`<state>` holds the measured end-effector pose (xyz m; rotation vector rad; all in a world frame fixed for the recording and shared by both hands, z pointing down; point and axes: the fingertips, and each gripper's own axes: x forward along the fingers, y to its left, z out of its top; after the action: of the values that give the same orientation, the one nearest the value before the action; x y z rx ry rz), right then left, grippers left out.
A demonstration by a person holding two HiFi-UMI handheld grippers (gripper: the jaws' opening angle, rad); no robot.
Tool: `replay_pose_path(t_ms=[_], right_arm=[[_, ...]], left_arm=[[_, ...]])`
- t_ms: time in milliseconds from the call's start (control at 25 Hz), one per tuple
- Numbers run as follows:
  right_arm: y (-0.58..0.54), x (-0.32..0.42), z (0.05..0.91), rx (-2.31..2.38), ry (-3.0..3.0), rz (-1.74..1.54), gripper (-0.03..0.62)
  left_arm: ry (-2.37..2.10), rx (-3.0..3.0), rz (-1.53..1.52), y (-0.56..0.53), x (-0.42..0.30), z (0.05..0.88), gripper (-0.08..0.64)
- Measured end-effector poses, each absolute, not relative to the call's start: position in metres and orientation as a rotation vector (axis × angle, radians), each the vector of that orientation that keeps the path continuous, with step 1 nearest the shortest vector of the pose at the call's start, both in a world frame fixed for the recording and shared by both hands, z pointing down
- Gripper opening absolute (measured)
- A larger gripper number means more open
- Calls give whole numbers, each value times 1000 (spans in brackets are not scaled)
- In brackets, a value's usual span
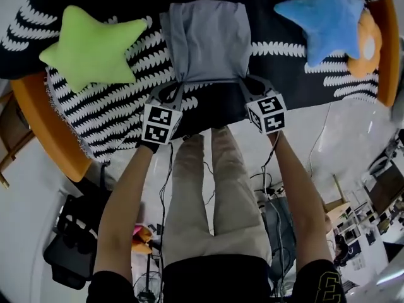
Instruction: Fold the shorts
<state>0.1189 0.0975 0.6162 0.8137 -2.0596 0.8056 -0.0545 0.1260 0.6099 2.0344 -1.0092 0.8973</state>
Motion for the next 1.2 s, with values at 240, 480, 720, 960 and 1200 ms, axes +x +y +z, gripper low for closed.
replay_pose_path(t_ms=[240,480,720,960,1200], right_arm=[[159,133,621,820,-2003,911,34],[185,140,635,844,-1945,986,34],[221,131,606,830,-1940,1034,34],[255,139,614,787,-1885,1095,34],[279,124,599,787,-1871,1175,34]], left_arm=[[-1010,1959,893,173,-42,609,28],[-987,1901,903,212,-34,620,28],[-960,1893,902,247,-45,594,28],[-901,1883,913,276,-37,591,28],[-884,1854,913,298,-50,576,28]])
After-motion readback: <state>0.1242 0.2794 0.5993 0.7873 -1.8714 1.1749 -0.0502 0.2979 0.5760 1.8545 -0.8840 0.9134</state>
